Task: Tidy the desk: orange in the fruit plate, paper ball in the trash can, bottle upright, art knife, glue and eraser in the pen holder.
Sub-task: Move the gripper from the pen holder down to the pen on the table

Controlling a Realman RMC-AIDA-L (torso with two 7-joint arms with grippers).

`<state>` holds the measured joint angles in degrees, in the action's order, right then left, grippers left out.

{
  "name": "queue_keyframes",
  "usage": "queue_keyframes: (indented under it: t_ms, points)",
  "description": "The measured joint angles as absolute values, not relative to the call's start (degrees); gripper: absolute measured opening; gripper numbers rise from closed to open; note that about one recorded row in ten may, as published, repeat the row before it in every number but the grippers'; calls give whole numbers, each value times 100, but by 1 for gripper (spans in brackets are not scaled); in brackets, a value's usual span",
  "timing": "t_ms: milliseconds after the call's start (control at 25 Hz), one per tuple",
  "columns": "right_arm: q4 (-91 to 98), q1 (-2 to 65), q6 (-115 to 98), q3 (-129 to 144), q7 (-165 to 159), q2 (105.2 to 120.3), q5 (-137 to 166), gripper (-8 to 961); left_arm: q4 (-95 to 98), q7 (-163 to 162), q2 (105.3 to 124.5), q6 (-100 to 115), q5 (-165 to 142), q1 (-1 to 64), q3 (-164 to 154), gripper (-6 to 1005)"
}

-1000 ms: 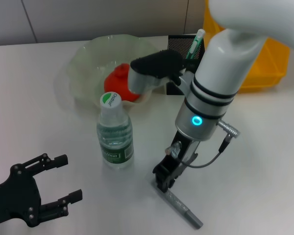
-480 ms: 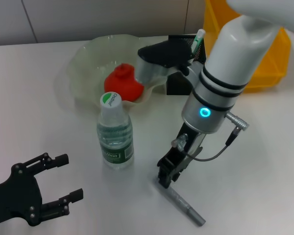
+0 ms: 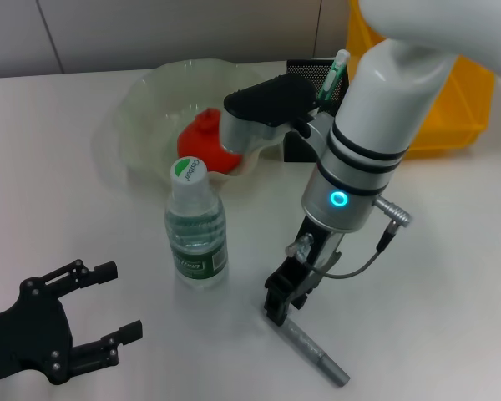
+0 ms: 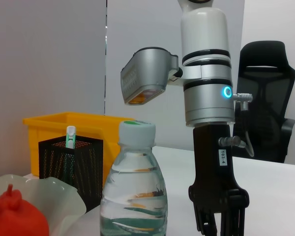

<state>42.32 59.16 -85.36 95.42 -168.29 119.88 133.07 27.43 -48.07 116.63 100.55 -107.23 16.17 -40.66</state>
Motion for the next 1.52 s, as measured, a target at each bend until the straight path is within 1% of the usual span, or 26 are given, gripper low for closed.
queue_keyframes:
  t_ms: [320, 1440, 1520]
  points:
    - [4031, 6032, -8345, 9755, -16829, 11989, 13050, 366, 2742, -4807, 11663, 10052, -10723, 1614, -4066, 799]
    - [3724, 6057, -8127, 10039, -16807, 11988, 12743, 356, 2753, -4808, 11689, 9966, -10723, 1592, -4087, 799]
    - [3722, 6057, -8128, 10038, -16807, 11988, 12743, 259, 2751, -4807, 11686, 9966, -10723, 1591, -4087, 799]
